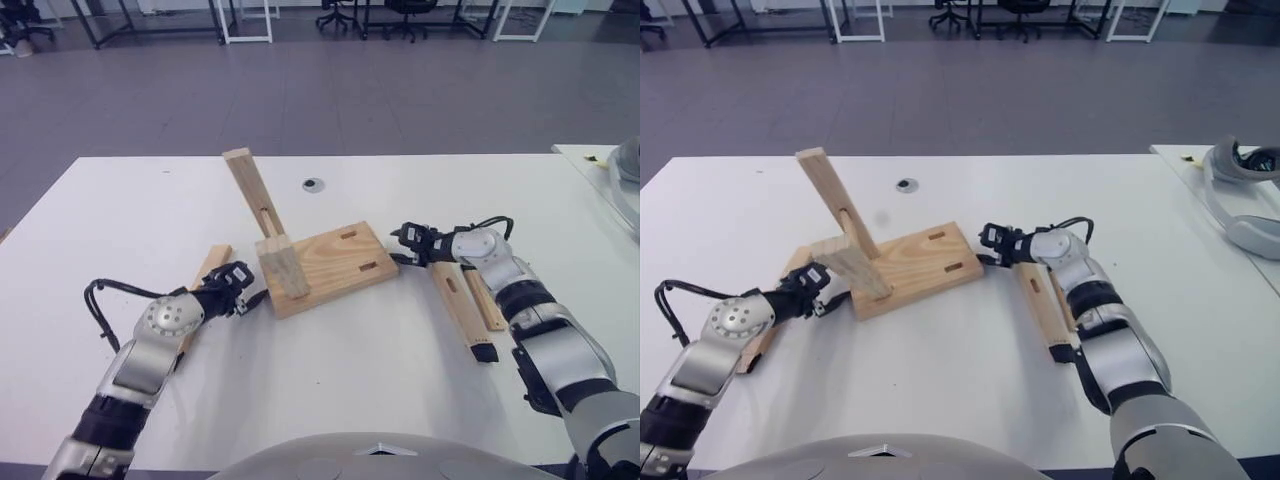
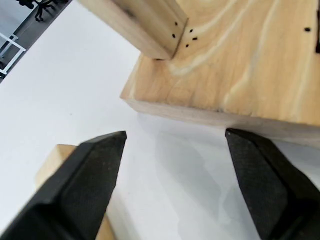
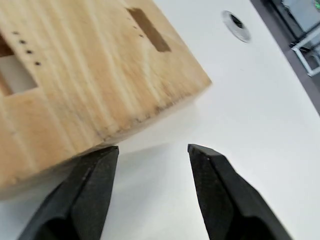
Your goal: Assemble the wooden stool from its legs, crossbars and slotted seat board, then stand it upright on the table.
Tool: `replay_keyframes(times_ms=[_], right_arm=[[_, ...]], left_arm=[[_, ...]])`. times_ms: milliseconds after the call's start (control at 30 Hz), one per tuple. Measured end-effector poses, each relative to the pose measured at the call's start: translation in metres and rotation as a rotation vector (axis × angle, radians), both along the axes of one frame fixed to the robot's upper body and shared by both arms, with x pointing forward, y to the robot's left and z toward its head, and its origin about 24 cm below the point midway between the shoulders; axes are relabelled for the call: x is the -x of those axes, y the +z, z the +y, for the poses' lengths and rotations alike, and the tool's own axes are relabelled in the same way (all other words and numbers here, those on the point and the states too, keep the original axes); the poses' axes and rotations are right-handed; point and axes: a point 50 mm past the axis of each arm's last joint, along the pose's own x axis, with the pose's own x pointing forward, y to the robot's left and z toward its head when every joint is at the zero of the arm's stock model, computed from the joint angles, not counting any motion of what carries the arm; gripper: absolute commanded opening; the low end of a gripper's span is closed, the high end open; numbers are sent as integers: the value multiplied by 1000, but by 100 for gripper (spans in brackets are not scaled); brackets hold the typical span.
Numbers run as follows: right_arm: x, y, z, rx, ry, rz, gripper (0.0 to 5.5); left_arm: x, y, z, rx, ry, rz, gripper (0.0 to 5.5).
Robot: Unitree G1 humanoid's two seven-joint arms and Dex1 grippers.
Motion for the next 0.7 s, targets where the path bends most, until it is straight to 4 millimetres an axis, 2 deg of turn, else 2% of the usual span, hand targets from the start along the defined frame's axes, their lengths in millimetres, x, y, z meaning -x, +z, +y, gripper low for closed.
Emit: replay_keyframes(times_ms=[133, 200, 233, 267, 300, 333, 367, 400, 467, 500, 600, 633, 700], right_arm=[[33, 13, -5, 27, 167, 138, 261], [44, 23, -2, 26, 213, 192, 261], [43, 38, 5, -16, 233, 165, 261], [29, 64, 0, -24, 184, 68, 261], [21, 78, -7, -21, 143, 15, 261], [14, 87, -10, -16, 112, -31, 261], [3, 89, -11, -20, 52, -91, 261], [-6, 83, -9, -30, -11, -130, 261], [-15, 63, 5, -10, -43, -165, 261], [-16, 54, 11, -1, -43, -173, 261], [-18, 12, 30, 97, -68, -193, 261], [-20, 4, 33, 141, -70, -220, 261], [-26, 4, 43, 183, -41, -257, 261]], left_arm=[[-33, 1, 8, 73, 31, -43, 366], [-52, 11, 8, 171, 1, -113, 366], [-64, 26, 9, 212, -33, -187, 366], [-74, 48, 24, 209, -23, -287, 366], [-74, 56, 36, 187, -7, -322, 366], [-70, 57, 50, 164, 18, -327, 366], [-57, 53, 66, 128, 34, -309, 366], [-40, 44, 75, 94, 28, -267, 366], [-9, 31, 76, 38, -32, -180, 366], [1, 28, 72, 26, -61, -152, 366], [34, 29, 37, 31, -183, -52, 366], [40, 34, 23, 53, -219, -37, 366], [46, 44, -3, 65, -289, -16, 366]])
